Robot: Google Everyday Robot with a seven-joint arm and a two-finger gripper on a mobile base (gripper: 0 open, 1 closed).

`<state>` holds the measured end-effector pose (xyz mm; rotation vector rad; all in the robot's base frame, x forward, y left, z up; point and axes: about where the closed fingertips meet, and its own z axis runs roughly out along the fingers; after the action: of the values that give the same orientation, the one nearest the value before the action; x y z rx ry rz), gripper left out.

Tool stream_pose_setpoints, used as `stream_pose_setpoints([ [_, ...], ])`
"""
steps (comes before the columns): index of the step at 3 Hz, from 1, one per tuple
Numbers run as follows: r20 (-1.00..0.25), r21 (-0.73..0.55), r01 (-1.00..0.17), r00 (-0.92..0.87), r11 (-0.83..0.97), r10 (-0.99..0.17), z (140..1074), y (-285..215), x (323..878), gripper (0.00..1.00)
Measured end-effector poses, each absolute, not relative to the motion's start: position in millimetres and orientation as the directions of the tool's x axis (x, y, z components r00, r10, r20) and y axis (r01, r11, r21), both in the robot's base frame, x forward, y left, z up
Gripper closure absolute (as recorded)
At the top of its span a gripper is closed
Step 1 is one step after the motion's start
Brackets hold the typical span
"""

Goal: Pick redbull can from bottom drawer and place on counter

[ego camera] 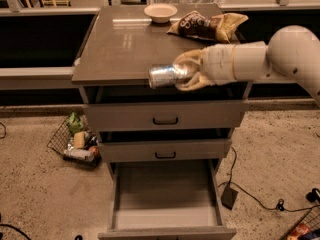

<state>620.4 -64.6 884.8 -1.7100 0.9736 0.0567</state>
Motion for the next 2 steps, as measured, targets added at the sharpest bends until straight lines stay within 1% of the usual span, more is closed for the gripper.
stream_pose_setpoints([
  [1,-0.479,-0.812,-0.584,0.666,0.001,-0.572,918,-51,663,1.0],
  [2,-0.509,-0.809,-0.585,0.653,0.053,-0.561,932,-43,702,1.0],
])
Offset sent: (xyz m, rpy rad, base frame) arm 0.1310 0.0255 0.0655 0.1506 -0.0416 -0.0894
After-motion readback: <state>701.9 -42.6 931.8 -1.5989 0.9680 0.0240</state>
